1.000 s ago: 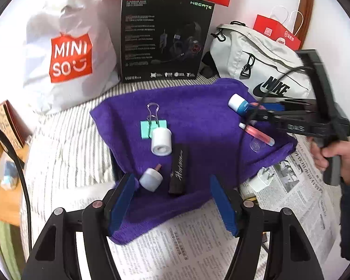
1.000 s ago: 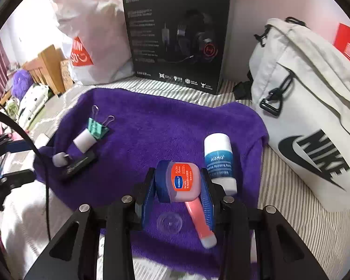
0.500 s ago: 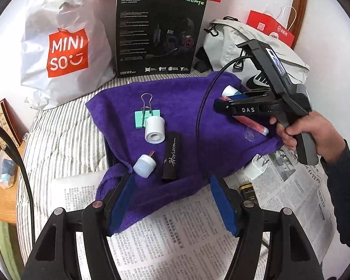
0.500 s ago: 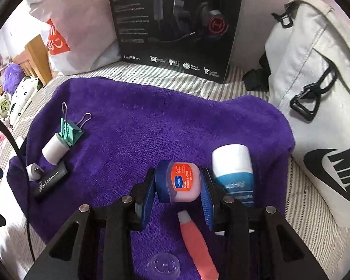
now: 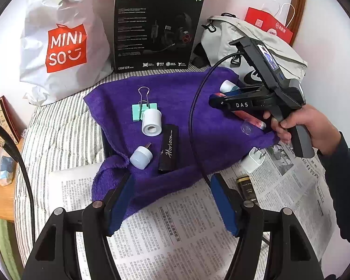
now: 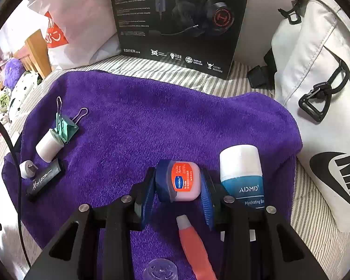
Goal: Organize rigid objects
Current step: 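Lower the Vaseline tin onto the towel and open the right tool, then withdraw both open tools from the towel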
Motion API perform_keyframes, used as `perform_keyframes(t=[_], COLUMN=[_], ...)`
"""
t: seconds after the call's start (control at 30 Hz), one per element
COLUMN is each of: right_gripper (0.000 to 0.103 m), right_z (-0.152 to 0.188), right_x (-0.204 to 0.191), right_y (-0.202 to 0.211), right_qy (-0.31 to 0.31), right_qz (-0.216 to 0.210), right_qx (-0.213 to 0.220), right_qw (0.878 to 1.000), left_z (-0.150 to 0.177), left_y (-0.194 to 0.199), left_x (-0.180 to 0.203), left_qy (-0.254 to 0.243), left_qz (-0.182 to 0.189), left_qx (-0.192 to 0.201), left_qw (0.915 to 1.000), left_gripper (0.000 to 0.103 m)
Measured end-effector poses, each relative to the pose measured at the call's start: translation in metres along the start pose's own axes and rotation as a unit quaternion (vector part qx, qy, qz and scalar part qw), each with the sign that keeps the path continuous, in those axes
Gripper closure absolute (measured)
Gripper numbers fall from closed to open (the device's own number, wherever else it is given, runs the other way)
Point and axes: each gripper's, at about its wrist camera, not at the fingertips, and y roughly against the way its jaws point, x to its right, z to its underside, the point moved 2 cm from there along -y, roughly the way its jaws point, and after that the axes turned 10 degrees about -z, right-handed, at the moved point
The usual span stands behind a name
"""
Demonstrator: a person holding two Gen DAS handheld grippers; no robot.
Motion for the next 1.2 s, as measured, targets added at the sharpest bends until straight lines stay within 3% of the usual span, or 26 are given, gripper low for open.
perform_keyframes(t=[0.3,0.53,0.73,1.2], right_gripper=[0.059,0.058,0.058,0.051], right_z=[0.011,0.027,0.048,0.128], right_x=[-0.002,-0.009,-0.011,-0.016], right_y=[0.01,0.038,0.073,0.157], right_qy=[0.004,0.013,0.001,-0.027], right_qz=[0.005,0.011,0.003,-0.003], right_qx=[-0.013,0.004,0.032,0.074], right_qw=[1.0,1.0,0.999,0.997], left_z=[0.008,0.013,0.019,0.027], left_y=[0.001,0.016,0.023,0.001], left_x=[0.003,-0.009,-0.013,0.046], left_qy=[0.0,0.041,0.048,0.012], left_qz=[-0.004,0.002,-0.017,-0.016], left_qx=[-0.009,0.004,-0.003,-0.028], left_qw=[0.9999,0.9992,0.9987,0.9994], left_gripper=[0.037,0.037,0.037,0.037])
